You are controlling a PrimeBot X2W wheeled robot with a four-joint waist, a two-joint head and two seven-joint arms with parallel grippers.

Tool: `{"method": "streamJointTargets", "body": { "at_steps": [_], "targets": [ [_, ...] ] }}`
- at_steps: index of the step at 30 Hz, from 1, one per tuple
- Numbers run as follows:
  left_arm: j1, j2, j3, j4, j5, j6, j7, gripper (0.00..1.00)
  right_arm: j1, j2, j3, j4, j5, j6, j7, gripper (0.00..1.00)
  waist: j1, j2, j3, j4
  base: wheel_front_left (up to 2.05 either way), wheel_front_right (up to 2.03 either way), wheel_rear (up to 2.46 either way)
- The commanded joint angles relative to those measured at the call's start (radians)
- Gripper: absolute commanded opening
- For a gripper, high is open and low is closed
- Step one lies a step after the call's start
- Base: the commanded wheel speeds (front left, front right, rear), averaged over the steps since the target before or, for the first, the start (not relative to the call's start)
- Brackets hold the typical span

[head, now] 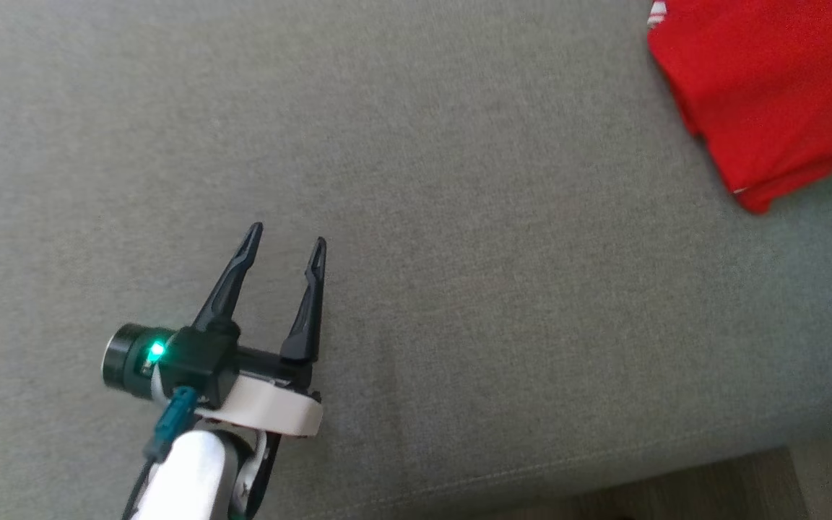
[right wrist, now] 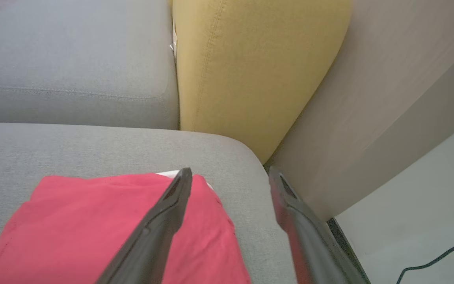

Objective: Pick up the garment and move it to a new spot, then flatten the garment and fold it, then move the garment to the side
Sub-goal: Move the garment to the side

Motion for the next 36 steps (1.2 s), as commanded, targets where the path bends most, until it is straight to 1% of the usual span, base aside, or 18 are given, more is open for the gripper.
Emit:
{"method": "streamJointTargets", "body": {
  "at_steps": [1, 4, 8, 9, 10, 16, 18, 20, 21, 24, 27, 30, 33, 36],
  "targets": [
    [0.001, -0.004, 0.038, -0.032, -0.018, 0.007, -0.012, 1.0, 0.047, 0.009, -0.01, -0.014, -0.015, -0.001, -0.03, 1.0, -0.0001, 0.0, -0.049, 0.02, 0.0, 0.0, 0.0],
    [0.027, -0.014, 0.054, -0.026, -0.046, 0.012, -0.012, 1.0, 0.117, 0.067, -0.025, -0.019, -0.019, -0.001, -0.078, 1.0, -0.0001, 0.0, -0.115, 0.036, 0.0, 0.0, 0.0],
    [0.07, -0.023, 0.067, -0.018, -0.069, 0.015, -0.012, 1.0, 0.248, 0.146, -0.015, -0.045, -0.007, -0.001, -0.141, 1.0, -0.0001, 0.0, -0.207, 0.062, 0.0, 0.0, 0.0],
    [0.07, -0.023, 0.067, -0.018, -0.069, 0.015, -0.012, 1.0, 0.248, 0.146, -0.015, -0.045, -0.007, -0.001, -0.141, 1.0, -0.0001, 0.0, -0.207, 0.062, 0.0, 0.0, 0.0],
    [0.081, -0.025, 0.069, -0.014, -0.072, 0.017, -0.012, 1.0, 0.282, 0.167, -0.01, -0.051, -0.003, -0.001, -0.154, 1.0, -0.0001, 0.0, -0.232, 0.069, 0.0, 0.0, 0.0],
    [0.157, -0.032, 0.083, 0.006, -0.079, 0.045, -0.012, 1.0, 0.471, 0.284, -0.009, -0.092, 0.016, -0.001, -0.27, 1.0, -0.0001, 0.0, -0.359, 0.11, 0.0, 0.0, 0.0],
    [0.181, -0.034, 0.085, 0.009, -0.083, 0.051, -0.012, 1.0, 0.524, 0.308, -0.009, -0.117, -0.005, -0.001, -0.297, 1.0, -0.0001, 0.0, -0.386, 0.122, 0.0, 0.0, 0.0],
    [0.198, -0.035, 0.091, 0.008, -0.089, 0.056, -0.012, 1.0, 0.572, 0.327, -0.033, -0.148, -0.038, -0.001, -0.311, 1.0, -0.0001, 0.0, -0.409, 0.135, 0.0, 0.0, 0.0],
    [0.206, -0.036, 0.097, 0.004, -0.092, 0.06, -0.012, 1.0, 0.597, 0.339, -0.051, -0.175, -0.062, -0.001, -0.314, 1.0, -0.0001, 0.0, -0.419, 0.14, 0.0, 0.0, 0.0],
    [0.228, -0.037, 0.111, -0.01, -0.09, 0.07, -0.012, 1.0, 0.7, 0.391, -0.148, -0.325, -0.143, -0.001, -0.315, 1.0, -0.0001, 0.0, -0.441, 0.154, 0.0, 0.0, 0.0],
    [0.243, -0.038, 0.116, -0.026, -0.091, 0.064, -0.012, 1.0, 0.828, 0.455, -0.225, -0.496, -0.227, -0.001, -0.315, 1.0, -0.0001, 0.0, -0.458, 0.171, 0.0, 0.0, 0.0],
    [0.263, -0.039, 0.122, -0.035, -0.088, 0.058, -0.012, 1.0, 0.948, 0.517, -0.275, -0.649, -0.281, -0.001, -0.315, 1.0, -0.0001, 0.0, -0.477, 0.181, 0.0, 0.0, 0.0],
    [0.287, -0.039, 0.129, -0.042, -0.08, 0.059, -0.012, 1.0, 1.05, 0.563, -0.306, -0.732, -0.308, -0.001, -0.316, 1.0, -0.0001, 0.0, -0.496, 0.184, 0.0, 0.0, 0.0],
    [0.312, -0.039, 0.141, -0.041, -0.075, 0.065, -0.012, 1.0, 1.114, 0.588, -0.321, -0.775, -0.32, -0.001, -0.316, 1.0, -0.0001, 0.0, -0.508, 0.18, 0.0, 0.0, 0.0]
  ]
}}
